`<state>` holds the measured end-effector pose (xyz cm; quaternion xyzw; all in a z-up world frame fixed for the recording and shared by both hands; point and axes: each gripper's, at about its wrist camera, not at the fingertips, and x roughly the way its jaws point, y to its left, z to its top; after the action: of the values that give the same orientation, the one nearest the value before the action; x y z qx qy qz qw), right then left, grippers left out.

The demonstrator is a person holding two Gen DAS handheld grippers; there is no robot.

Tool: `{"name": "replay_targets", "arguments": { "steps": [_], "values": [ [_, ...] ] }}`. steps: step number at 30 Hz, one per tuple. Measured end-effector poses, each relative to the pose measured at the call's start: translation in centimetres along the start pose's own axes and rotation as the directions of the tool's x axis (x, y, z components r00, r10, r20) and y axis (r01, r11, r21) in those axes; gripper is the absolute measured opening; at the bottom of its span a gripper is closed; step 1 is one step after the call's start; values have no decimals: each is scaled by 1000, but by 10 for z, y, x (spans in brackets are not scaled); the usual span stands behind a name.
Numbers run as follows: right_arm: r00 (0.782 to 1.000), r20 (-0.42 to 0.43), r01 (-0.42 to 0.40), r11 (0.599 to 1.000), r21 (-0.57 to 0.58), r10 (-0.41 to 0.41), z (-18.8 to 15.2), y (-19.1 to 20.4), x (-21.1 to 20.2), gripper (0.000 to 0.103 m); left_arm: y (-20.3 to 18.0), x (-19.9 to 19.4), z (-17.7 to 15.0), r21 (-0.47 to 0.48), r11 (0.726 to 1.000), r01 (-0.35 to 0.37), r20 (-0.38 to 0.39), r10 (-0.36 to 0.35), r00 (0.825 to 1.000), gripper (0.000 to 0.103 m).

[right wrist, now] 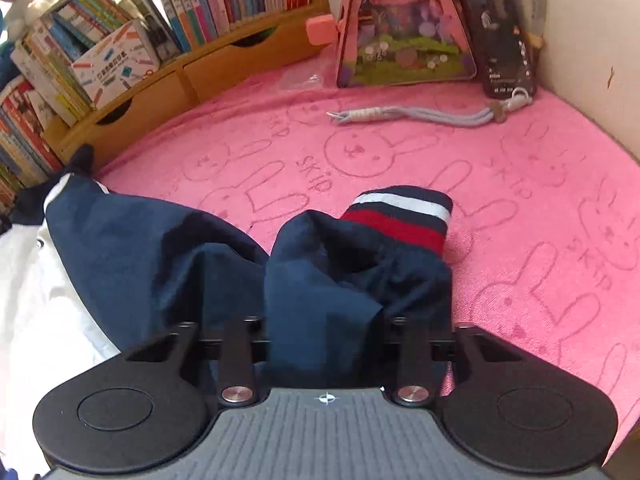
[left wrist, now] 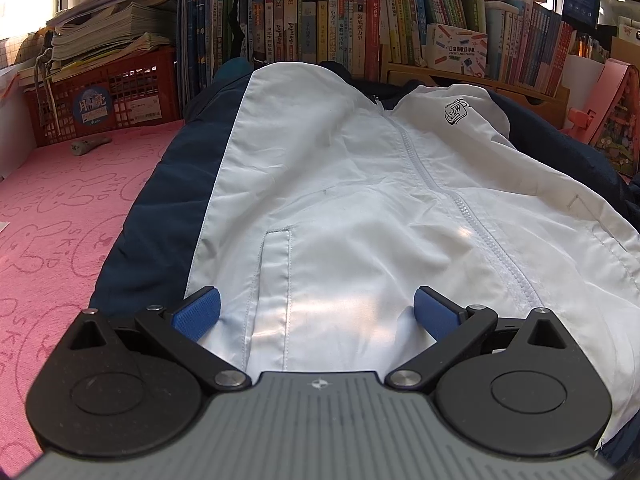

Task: Fold clothes
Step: 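Pull the navy sleeve by its striped cuff away from the jacket body with the right gripper, then lay the sleeve straight on the bed and open the right gripper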

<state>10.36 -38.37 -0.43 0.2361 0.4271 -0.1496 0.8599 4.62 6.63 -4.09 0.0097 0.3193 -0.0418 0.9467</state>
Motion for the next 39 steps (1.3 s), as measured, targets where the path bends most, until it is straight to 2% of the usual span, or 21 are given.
{"name": "replay_targets", "arguments": {
  "steps": [1,3,4,5,7,8,10,12,15,18,20,22,24,27,30,32,33,37,39],
  "values": [
    [999,37,-18,1000,15,17,7,-4,-8,17,0,0,0,0,1000,0,0,0,1000,103],
    [985,171,-20,998,63,9,22,-14,-32,17,0,0,0,0,1000,0,0,0,1000,103],
    [964,267,-37,994,108,7,31,-22,-49,17,0,0,0,0,1000,0,0,0,1000,103],
    [932,361,-73,985,157,11,39,-33,-66,17,0,0,0,0,1000,0,0,0,1000,103],
    [857,514,-115,960,256,-34,46,-50,-91,17,1,1,1,1,1000,1,-1,-1,1000,103],
    [862,504,-91,963,253,-51,45,-54,-88,18,1,1,1,2,1000,1,-1,-1,1000,103],
    [882,465,-33,972,234,-82,44,-59,-80,27,2,1,1,1,1000,1,-2,-1,1000,103],
    [898,426,25,977,211,-115,42,-64,-71,48,2,1,2,1,1000,1,-2,-1,1000,103],
    [915,367,110,979,173,-168,40,-72,-58,67,2,1,2,1,1000,1,-3,-1,1000,103],
    [925,309,192,973,128,-223,37,-80,-46,75,2,1,3,1,1000,0,-4,0,1000,103],
    [926,271,244,965,96,-261,36,-85,-37,75,2,1,3,2,1000,0,-5,0,1000,103],
    [948,210,205,963,178,-240,30,-100,-32,76,2,1,3,3,1000,0,-5,0,1000,103],
    [953,183,179,938,297,-240,30,-117,-31,78,2,0,3,4,1000,-1,-6,1,1000,103],
    [939,157,206,867,453,-305,37,-141,-29,89,1,0,4,3,1000,-2,-6,2,1000,103],
    [922,136,232,796,559,-364,38,-164,-31,89,1,0,4,2,1000,-5,-6,5,1000,103],
    [901,143,255,766,590,-410,30,-177,-35,89,1,0,4,2,1000,-5,-6,5,1000,103],
    [899,143,257,765,591,-413,26,-180,-36,89,1,0,4,2,1000,-5,-7,5,1000,103],
    [948,163,128,798,589,-272,17,-203,-29,88,1,0,4,2,1000,-6,-7,6,1000,103],
    [963,218,5,820,572,-159,17,-205,-26,83,0,1,4,2,1000,-6,-8,6,1000,103]
  ]
}}
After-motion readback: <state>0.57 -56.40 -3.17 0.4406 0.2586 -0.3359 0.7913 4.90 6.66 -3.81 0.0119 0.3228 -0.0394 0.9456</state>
